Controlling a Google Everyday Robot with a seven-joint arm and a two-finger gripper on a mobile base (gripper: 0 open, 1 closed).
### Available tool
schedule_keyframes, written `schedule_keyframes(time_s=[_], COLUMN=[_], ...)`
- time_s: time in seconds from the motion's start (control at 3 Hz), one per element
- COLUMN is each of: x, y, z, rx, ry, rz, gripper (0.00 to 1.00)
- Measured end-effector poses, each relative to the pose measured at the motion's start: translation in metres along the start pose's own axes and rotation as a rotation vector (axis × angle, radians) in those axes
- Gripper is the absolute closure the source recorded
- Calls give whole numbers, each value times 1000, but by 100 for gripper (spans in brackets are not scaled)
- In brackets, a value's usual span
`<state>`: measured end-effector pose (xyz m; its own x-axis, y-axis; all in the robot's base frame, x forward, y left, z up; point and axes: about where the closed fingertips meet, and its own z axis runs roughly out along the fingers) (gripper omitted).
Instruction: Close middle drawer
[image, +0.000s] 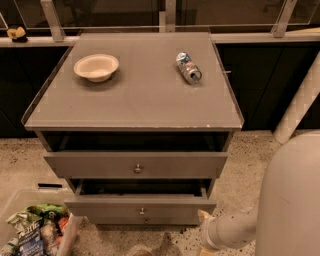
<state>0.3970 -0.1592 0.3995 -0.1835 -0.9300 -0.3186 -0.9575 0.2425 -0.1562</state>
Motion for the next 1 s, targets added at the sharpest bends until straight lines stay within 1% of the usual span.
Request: schedule_keyframes(time_s=[0.33, 0.67, 1.0], x=[0, 2, -8], y=[0, -10, 7], z=[0, 11, 56], rx=[0, 8, -83], ry=[0, -33, -118], rz=[0, 23, -27], gripper=[0, 0, 0])
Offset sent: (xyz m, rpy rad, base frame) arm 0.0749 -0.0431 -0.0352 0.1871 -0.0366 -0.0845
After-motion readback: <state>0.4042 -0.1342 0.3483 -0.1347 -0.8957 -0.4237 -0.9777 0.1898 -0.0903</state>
